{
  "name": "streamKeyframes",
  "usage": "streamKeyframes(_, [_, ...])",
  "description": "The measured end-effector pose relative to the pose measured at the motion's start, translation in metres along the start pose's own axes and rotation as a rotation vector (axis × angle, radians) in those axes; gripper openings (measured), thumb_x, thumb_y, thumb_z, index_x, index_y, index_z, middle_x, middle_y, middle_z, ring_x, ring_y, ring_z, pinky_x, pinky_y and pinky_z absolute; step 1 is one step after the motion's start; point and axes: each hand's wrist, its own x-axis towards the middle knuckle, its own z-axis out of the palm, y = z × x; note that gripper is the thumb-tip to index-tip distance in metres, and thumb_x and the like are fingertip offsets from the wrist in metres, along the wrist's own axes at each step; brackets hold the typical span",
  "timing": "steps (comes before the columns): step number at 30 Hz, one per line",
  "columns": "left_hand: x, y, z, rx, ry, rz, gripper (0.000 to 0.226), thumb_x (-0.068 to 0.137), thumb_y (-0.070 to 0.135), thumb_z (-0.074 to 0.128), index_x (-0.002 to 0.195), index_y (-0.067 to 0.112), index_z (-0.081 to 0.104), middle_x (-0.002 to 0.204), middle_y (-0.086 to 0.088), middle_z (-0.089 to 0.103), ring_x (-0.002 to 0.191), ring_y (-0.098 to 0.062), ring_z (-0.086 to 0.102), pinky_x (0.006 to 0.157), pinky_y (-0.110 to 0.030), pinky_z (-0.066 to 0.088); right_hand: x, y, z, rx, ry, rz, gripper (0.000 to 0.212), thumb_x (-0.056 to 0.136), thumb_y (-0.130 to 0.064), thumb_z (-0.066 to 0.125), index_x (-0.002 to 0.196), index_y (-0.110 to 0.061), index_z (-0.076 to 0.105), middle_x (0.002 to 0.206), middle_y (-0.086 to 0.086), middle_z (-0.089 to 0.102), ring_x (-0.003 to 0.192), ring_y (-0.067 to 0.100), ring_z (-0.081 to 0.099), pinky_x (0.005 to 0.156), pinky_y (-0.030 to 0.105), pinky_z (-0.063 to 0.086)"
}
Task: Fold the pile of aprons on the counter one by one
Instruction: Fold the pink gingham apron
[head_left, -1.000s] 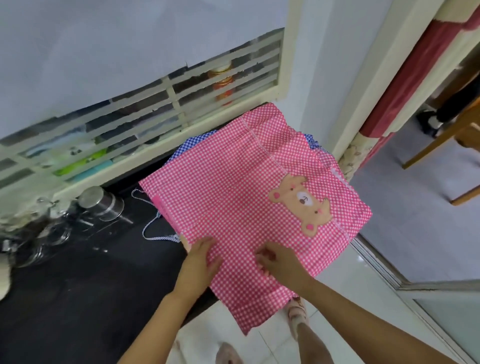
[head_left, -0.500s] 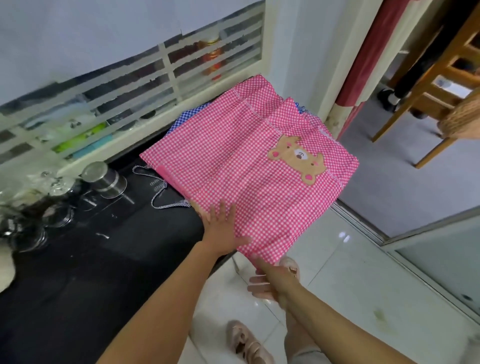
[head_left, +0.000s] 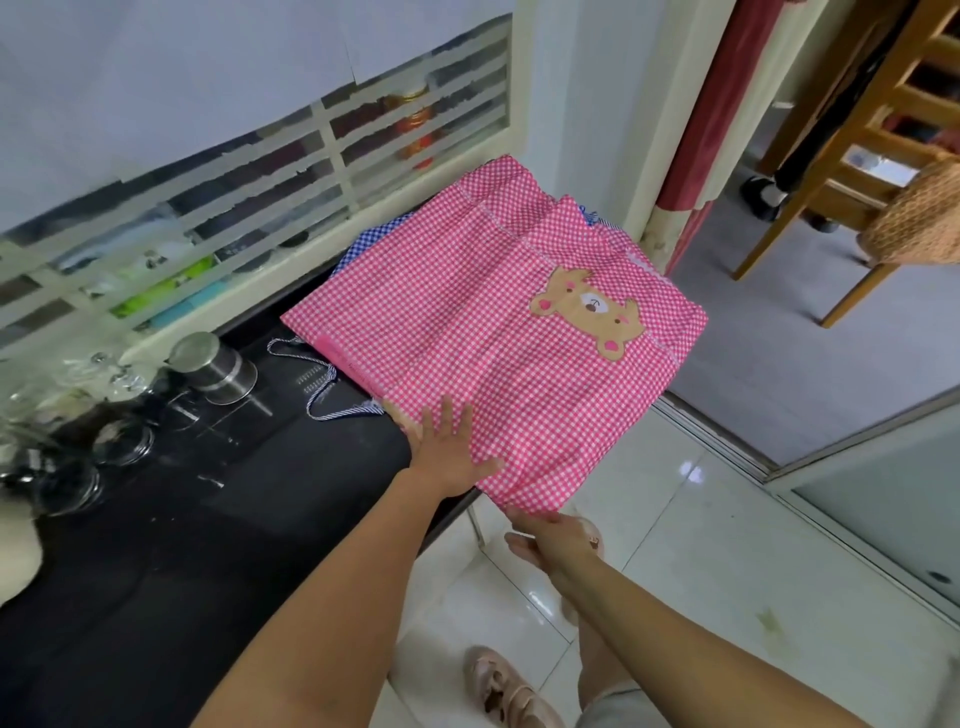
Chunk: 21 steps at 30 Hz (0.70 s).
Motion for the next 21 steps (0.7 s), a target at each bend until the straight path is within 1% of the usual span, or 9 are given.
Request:
streamKeyframes(3, [0.003,0.000,-0.002,-0.009,-0.021,-0.014,0.097,0.092,0.064,0.037,0.148,0.013,-0.023,0.152,-0.016,-0.032,0.139,-0.041,-0.027,0.110,-0.055,-0.014,0.006,-0.001,0.001,-0.008,-0.004,-0.077,0.010,0.082,0.005,0.065,0.088,0.001,0.058,0.080,0.016,0.055,0.066,0.023,0.052,0.057,0.023,0.047])
streamKeyframes(5, [0.006,-0.002,-0.002,-0.038,-0.049,-0.035,0.105,0.088,0.067,0.043,0.148,0.014,-0.025,0.152,-0.016,-0.033,0.139,-0.043,-0.027,0.110,-0.060,-0.011,0.005,-0.003,0.000,-0.061,-0.018,-0.117,0.014,0.081,0.010,0.057,0.088,-0.003,0.057,0.079,0.017,0.050,0.070,0.022,0.045,0.057,0.022,0.041])
streamKeyframes(7, [0.007,-0.002,-0.002,-0.036,-0.070,-0.039,0.112,0.084,0.067,0.049,0.147,0.014,-0.026,0.151,-0.015,-0.035,0.138,-0.044,-0.028,0.110,-0.061,-0.011,0.000,-0.003,-0.004,-0.114,-0.041,-0.157,0.017,0.081,0.012,0.053,0.078,-0.005,0.054,0.075,0.016,0.049,0.062,0.019,0.044,0.055,0.021,0.040])
streamKeyframes(9, [0.007,-0.003,0.001,-0.022,-0.069,-0.034,0.115,0.083,0.065,0.054,0.146,0.013,-0.028,0.151,-0.016,-0.036,0.137,-0.044,-0.030,0.109,-0.061,-0.012,-0.005,-0.002,-0.018,-0.148,-0.048,-0.211,0.014,0.084,0.011,0.055,0.073,0.004,0.059,0.070,0.016,0.060,0.058,0.018,0.056,0.057,0.019,0.048])
streamKeyframes(11, [0.007,-0.005,0.005,-0.015,-0.051,-0.032,0.118,0.082,0.065,0.056,0.146,0.014,-0.029,0.150,-0.016,-0.037,0.137,-0.044,-0.031,0.109,-0.062,-0.011,-0.012,-0.003,-0.035,-0.159,-0.064,-0.246,0.014,0.088,0.007,0.056,0.082,0.005,0.069,0.079,0.014,0.072,0.071,0.021,0.069,0.064,0.022,0.054])
streamKeyframes(13, [0.009,-0.007,0.007,-0.018,-0.042,-0.033,0.118,0.081,0.066,0.056,0.146,0.015,-0.029,0.150,-0.015,-0.037,0.136,-0.044,-0.031,0.108,-0.064,-0.011,-0.016,-0.007,-0.055,-0.147,-0.066,-0.258,0.017,0.090,0.007,0.053,0.088,0.006,0.070,0.085,0.017,0.073,0.075,0.021,0.072,0.065,0.022,0.056])
streamKeyframes(17, [0.010,-0.008,0.006,0.003,-0.040,-0.036,0.120,0.080,0.066,0.058,0.146,0.015,-0.029,0.150,-0.016,-0.038,0.137,-0.044,-0.030,0.109,-0.064,-0.008,-0.008,-0.012,-0.086,-0.019,0.041,-0.190,0.030,0.091,0.016,0.037,0.075,0.006,0.060,0.092,0.028,0.065,0.070,0.027,0.067,0.060,0.023,0.058])
streamKeyframes(20, [0.012,-0.006,0.007,0.020,-0.039,-0.042,0.124,0.077,0.068,0.059,0.145,0.016,-0.030,0.149,-0.016,-0.039,0.136,-0.045,-0.030,0.108,-0.065,-0.008,-0.003,-0.007,-0.094,-0.047,0.002,-0.045,0.017,0.086,0.016,0.051,0.094,0.002,0.054,0.099,0.039,0.055,0.080,0.031,0.057,0.058,0.024,0.055])
streamKeyframes(21, [0.012,-0.005,0.008,0.023,-0.044,-0.048,0.125,0.076,0.070,0.059,0.145,0.016,-0.031,0.149,-0.016,-0.039,0.136,-0.045,-0.030,0.108,-0.065,-0.009,-0.004,-0.004,-0.091,-0.037,-0.045,0.006,0.028,0.083,0.016,0.057,0.105,0.000,0.053,0.100,0.033,0.059,0.083,0.034,0.061,0.061,0.026,0.056])
